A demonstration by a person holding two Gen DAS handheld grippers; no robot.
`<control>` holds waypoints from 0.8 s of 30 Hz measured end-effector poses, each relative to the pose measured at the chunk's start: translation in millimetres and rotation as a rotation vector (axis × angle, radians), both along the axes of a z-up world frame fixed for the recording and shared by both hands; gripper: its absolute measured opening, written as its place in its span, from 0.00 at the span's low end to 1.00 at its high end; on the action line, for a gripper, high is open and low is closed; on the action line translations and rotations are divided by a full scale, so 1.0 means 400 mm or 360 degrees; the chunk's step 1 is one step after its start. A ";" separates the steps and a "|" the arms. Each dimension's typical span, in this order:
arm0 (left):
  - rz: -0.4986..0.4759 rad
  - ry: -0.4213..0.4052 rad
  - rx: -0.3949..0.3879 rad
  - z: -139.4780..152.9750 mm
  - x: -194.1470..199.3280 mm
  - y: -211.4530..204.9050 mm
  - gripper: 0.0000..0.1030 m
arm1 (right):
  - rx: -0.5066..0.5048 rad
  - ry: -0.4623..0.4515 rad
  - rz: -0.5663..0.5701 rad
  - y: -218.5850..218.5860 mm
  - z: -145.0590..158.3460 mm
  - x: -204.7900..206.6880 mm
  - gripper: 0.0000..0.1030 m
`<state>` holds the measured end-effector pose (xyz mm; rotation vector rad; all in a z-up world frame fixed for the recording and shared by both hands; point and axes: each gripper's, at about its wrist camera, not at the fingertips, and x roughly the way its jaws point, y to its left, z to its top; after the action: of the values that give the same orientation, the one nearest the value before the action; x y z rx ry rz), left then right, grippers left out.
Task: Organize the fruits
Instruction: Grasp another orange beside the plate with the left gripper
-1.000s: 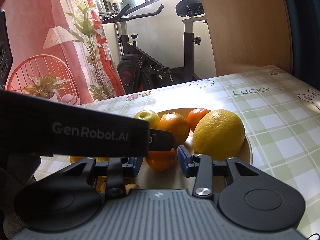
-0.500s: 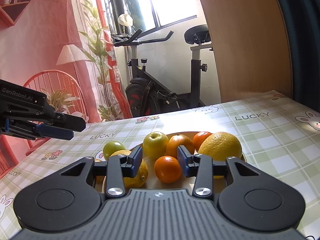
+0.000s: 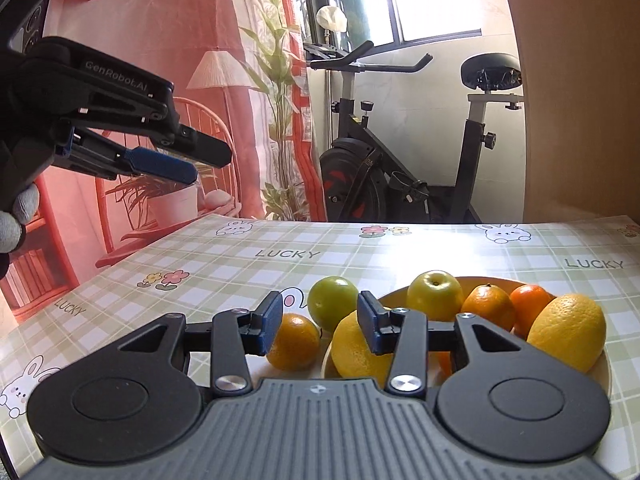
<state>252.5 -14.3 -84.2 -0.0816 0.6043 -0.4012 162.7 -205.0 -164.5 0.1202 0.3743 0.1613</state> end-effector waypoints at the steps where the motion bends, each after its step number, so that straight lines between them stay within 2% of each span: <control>1: 0.0004 0.0024 0.0006 -0.012 0.002 0.001 0.49 | -0.0010 -0.0003 0.0003 0.009 0.000 0.006 0.44; 7: -0.0004 0.0105 -0.0043 -0.071 -0.003 0.025 0.49 | -0.0134 0.0056 0.0105 0.086 -0.010 0.034 0.43; 14: -0.0006 0.0119 -0.0065 -0.092 -0.004 0.043 0.49 | -0.0200 0.0154 0.0042 0.118 -0.042 0.077 0.45; 18: -0.0008 0.0156 -0.0083 -0.104 0.007 0.044 0.49 | -0.0231 0.0181 0.0032 0.129 -0.049 0.092 0.49; 24: -0.0042 0.0205 -0.0092 -0.133 0.009 0.028 0.49 | -0.0203 0.0174 0.0153 0.135 -0.053 0.089 0.51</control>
<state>256.0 -2.9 -137.4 -0.1555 0.7213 -0.4411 198.5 -151.1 -185.6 -0.0151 0.4983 0.2258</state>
